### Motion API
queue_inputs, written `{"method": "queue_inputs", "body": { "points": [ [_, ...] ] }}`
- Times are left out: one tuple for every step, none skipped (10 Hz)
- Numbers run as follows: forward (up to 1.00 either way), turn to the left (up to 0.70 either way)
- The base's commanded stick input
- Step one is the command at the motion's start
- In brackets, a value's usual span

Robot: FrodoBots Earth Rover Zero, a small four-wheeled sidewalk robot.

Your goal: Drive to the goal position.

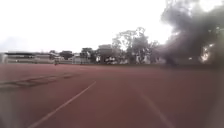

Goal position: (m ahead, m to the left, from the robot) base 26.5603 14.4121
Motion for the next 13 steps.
{"method": "queue_inputs", "body": {
  "points": [
    [0.7, 0.0],
    [0.7, 0.0],
    [0.7, 0.0],
    [0.7, 0.0],
    [0.7, 0.0],
    [0.7, 0.0],
    [0.7, 0.0],
    [0.7, 0.0],
    [0.7, 0.0],
    [0.7, 0.0],
    [0.7, 0.0],
    [0.7, 0.0],
    [0.7, 0.0]
  ]
}}
